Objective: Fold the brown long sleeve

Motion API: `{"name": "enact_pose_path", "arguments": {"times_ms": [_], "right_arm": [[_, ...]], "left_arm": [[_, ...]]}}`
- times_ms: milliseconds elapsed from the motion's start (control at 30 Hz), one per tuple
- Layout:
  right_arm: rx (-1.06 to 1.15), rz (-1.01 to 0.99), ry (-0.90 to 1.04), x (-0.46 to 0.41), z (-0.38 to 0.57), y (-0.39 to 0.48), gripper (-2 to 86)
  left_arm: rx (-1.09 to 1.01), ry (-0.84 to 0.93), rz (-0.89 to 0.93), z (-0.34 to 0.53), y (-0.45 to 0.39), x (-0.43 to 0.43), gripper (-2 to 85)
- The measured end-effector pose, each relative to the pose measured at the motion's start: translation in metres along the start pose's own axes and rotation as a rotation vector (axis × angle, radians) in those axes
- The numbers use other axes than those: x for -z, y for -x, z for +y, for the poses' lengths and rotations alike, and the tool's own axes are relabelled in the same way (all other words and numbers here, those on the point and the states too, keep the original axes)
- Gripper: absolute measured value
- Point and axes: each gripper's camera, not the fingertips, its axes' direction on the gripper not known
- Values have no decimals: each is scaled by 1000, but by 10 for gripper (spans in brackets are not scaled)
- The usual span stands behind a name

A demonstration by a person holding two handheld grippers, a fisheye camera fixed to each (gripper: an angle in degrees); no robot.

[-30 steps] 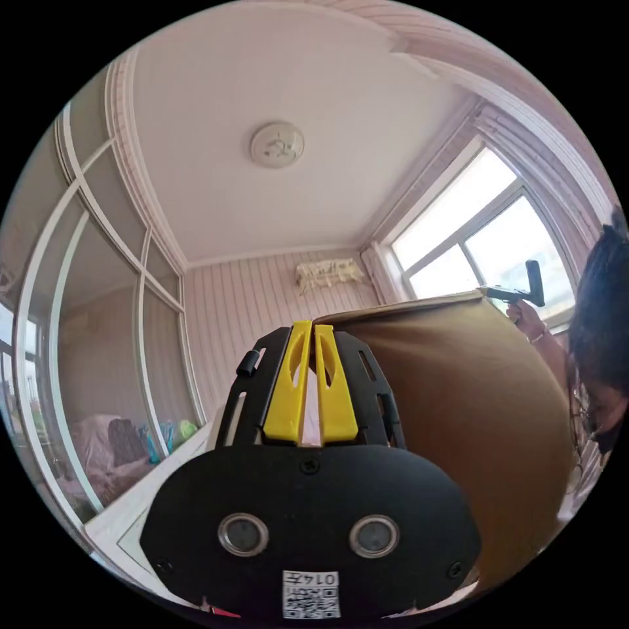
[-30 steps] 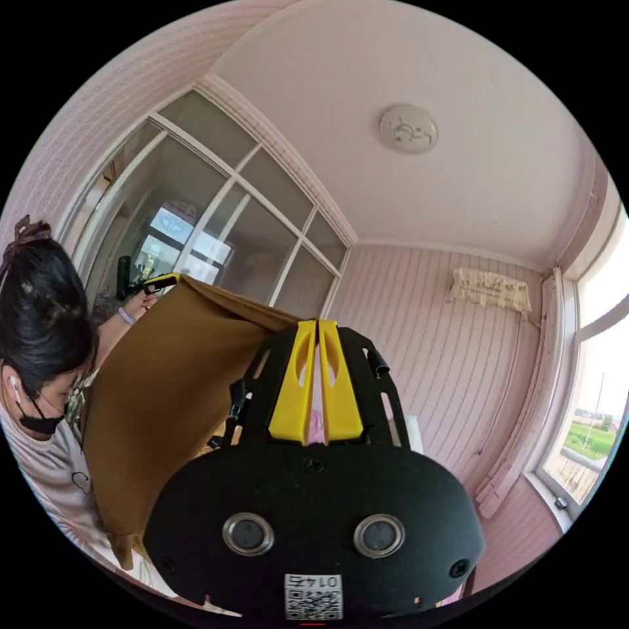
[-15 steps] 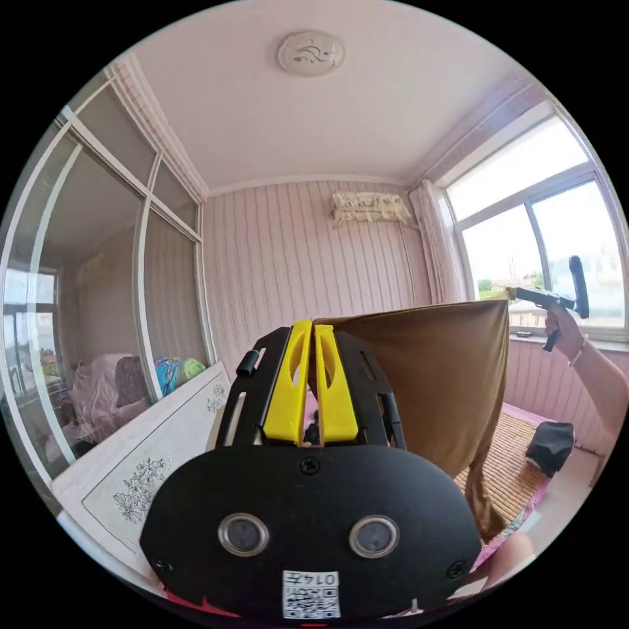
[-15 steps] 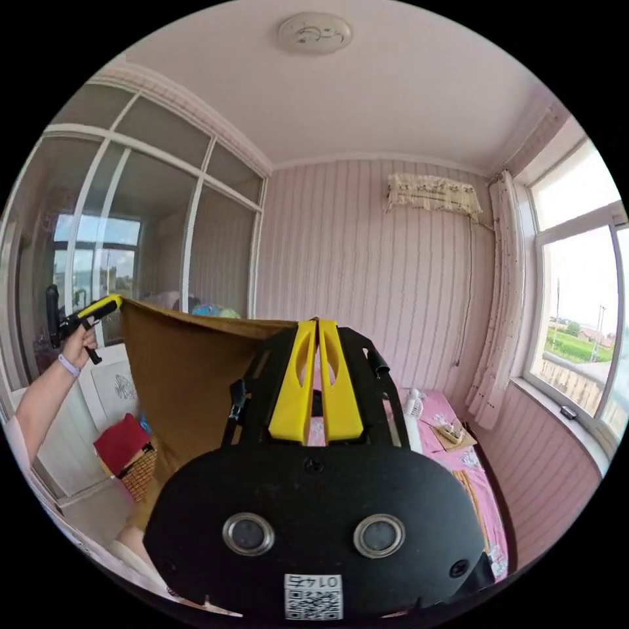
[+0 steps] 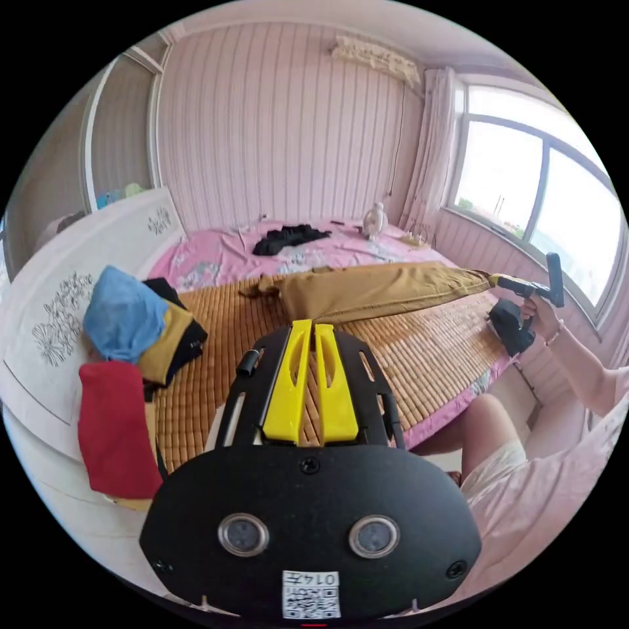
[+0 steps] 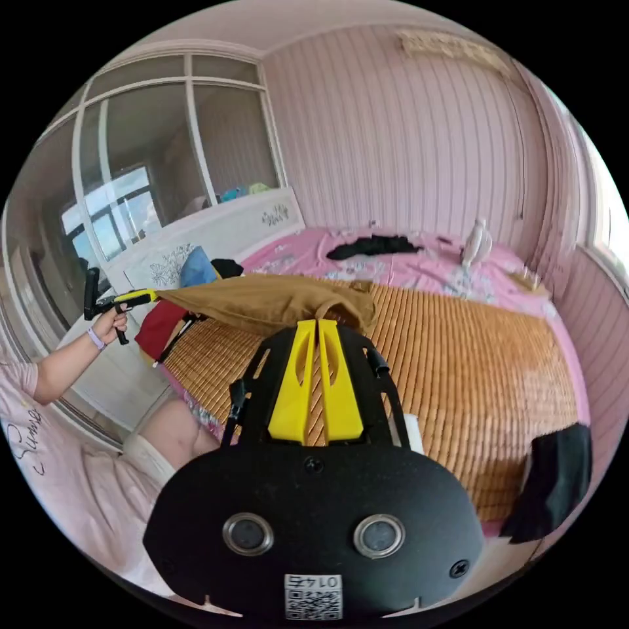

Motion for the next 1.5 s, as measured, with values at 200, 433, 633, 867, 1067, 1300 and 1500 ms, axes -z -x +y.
{"name": "enact_pose_path", "arguments": {"times_ms": [200,433,633,867,1067,1300,1500], "right_arm": [[-222,-33,320,-116,67,-20,1],[-217,17,448,-147,43,-8,2],[-235,13,505,-169,9,4,1],[-244,65,553,-185,-32,19,0],[-233,74,616,-208,-64,41,0],[-200,70,681,-224,-95,69,4],[-230,161,580,-207,-114,78,29]], "left_arm": [[126,388,145,112,10,-136,-9],[82,522,148,143,14,-183,-10],[25,554,171,151,8,-207,-8],[10,581,179,161,6,-227,25],[49,568,173,163,10,-243,50],[72,516,178,153,8,-261,48],[56,462,161,141,-1,-280,47]]}}
